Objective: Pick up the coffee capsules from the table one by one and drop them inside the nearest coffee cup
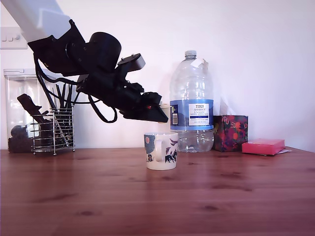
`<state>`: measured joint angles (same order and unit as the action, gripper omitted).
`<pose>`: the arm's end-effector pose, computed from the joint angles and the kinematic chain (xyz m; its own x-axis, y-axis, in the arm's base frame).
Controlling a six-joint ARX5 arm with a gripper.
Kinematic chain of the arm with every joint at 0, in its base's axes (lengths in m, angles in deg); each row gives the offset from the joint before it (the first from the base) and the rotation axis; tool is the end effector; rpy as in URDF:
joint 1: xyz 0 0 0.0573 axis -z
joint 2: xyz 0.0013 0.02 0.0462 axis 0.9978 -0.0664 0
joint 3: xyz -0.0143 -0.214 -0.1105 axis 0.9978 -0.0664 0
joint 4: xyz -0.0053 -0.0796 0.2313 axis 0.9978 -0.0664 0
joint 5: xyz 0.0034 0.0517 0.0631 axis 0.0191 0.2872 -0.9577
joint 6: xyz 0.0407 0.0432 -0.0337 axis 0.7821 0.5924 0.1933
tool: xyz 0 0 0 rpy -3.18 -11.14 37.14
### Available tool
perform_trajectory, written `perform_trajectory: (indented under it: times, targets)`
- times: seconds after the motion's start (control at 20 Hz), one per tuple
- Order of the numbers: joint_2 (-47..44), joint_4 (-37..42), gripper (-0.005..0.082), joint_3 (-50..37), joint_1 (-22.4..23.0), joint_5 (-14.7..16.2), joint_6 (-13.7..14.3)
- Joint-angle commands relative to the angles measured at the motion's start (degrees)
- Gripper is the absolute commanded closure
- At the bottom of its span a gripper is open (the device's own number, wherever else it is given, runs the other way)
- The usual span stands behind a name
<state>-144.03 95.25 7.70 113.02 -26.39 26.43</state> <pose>0.3942 -0.2201 0.1593 0.5918 -0.7088 -0.3839 0.7730 0.6341 0.0210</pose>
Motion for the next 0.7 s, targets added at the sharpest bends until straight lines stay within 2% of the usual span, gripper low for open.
perform_trajectory:
  times: [0.0,0.1,0.15,0.3,0.35,0.6,0.65]
  targets:
    - [-0.87,0.35,0.0603,-0.85,0.02,0.07,0.33]
    - [-0.87,0.37,0.0591,-0.85,0.02,-0.42,0.31]
    - [-0.87,0.42,0.0539,-0.85,0.02,-0.72,0.31]
    - [-0.87,0.37,0.0269,-0.85,0.02,-0.94,0.31]
    - [-0.87,0.33,0.0232,-0.85,0.02,-0.96,0.31]
    - [-0.87,0.37,0.0243,-0.85,0.02,-1.16,0.31]
    - [-0.85,0.37,0.0274,-0.85,0.02,-1.16,0.28]
